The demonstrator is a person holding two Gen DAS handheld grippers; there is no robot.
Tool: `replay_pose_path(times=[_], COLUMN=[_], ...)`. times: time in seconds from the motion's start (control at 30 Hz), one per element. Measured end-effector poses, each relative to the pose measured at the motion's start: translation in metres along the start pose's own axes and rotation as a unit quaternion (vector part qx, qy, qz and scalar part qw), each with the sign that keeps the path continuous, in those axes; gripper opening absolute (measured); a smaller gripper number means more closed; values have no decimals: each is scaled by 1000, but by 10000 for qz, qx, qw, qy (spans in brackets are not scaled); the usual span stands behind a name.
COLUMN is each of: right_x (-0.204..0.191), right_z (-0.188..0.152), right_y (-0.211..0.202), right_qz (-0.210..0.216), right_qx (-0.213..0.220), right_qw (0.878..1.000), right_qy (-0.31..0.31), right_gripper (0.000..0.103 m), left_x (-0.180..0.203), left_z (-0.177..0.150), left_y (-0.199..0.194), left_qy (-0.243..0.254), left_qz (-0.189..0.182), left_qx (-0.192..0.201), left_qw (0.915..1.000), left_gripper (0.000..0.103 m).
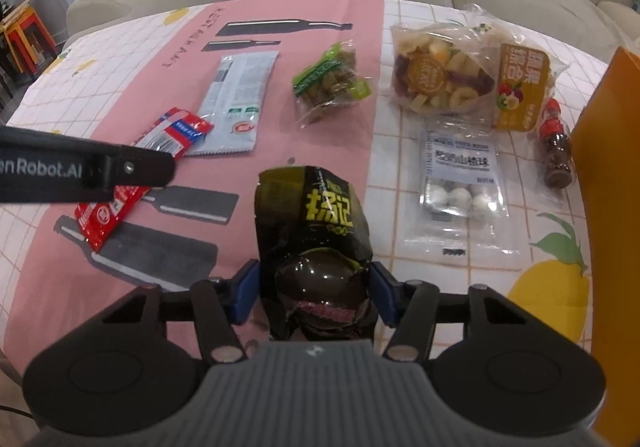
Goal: Organize snacks
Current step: 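Grasp the dark 'Ji' bag with the right gripper while the left grasps the green raisin pack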
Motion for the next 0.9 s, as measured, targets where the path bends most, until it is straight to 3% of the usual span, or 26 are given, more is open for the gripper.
replay_pose_path(times=[0.27,0.37,0.5,0.77,0.87,0.9], right_x=[38,60,82,88,88,89], right_z=[29,45,60,70,69,69], right_y=[-34,-35,-28,-23,-18,-16], right_qz=[-281,-503,-646,-672,-636,-619], right_qx=[558,683,735,811,735,699], right_qw=[9974,9950,9924,9913,9918,9919], right_qy=[354,520,744,790,833,859], right_gripper=[55,55,55,55,55,55], left_x=[25,24,22,15,17,17], left_z=[38,55,73,82,79,78], left_y=[16,30,54,96,106,106], left_qy=[-315,-938,-1843,-2099,-2072,-2110], left_qz=[-513,-641,-854,-469,-479,-521], left_qx=[240,322,365,191,84,115], left_qw=[9979,9930,9785,9764,9771,9760], left_gripper=[65,68,68,68,64,59])
Point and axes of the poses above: each gripper's, at about its wrist camera, not at the fingertips, and y roughly the way its jaws point, x to its right, z to its top, the point moved 10 cm from there along y, roughly the way its jaws point, and after that the axes turned 8 degrees about y, right-handed, at the moved point
